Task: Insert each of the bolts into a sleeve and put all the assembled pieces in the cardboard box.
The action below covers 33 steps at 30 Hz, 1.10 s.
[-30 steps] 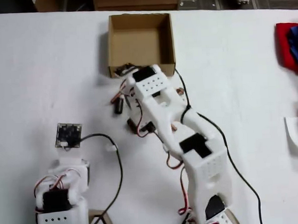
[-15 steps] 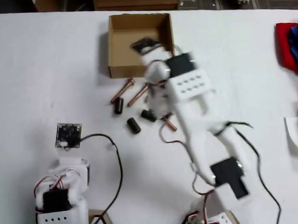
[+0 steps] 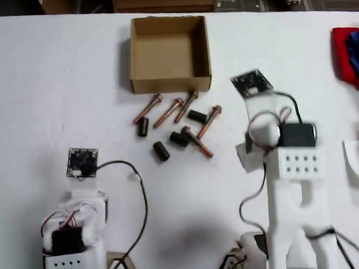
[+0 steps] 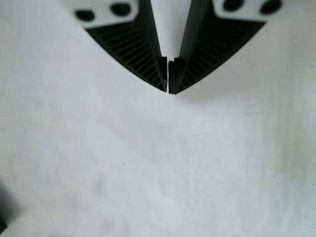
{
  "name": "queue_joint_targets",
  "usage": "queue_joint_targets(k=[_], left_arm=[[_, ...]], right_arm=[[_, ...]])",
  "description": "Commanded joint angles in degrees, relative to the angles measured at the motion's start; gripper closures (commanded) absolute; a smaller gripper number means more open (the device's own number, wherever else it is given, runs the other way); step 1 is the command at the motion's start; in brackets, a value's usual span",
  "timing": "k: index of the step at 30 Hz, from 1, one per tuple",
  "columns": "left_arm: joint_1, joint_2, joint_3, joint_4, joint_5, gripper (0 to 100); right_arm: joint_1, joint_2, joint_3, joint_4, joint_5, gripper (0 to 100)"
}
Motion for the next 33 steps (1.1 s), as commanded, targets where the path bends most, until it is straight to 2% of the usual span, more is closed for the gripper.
queue_joint_targets(k=[1,6,13,19,23,28,33], left_arm=[[0.53,-0.79,1.1,-0.79,-0.26,97],[0.53,-0.79,1.1,-0.79,-0.26,97],[0.53,-0.79,1.1,-0.79,-0.26,97],[0.53,-0.79,1.1,-0.79,-0.26,97],[1.32,-0.79,1.1,-0.79,-0.26,96],[6.86,-0.79,1.1,-0.88,-0.26,96],[8.0,-0.79,1.1,-0.88,-0.18,96]], right_arm=[[1.63,-7.87,11.87,-9.71,0.18,97.8],[1.36,-17.71,28.4,-21.23,-0.18,97.8],[-0.4,-31.16,40.18,-33.19,-10.11,97.8],[-9.19,-34.68,41.05,-34.07,-12.31,97.8],[-7.69,-34.59,41.58,-33.98,-11.96,97.8],[-4.44,-34.59,42.99,-34.07,-7.3,97.8],[-2.15,-34.59,42.99,-34.07,-7.12,97.8]])
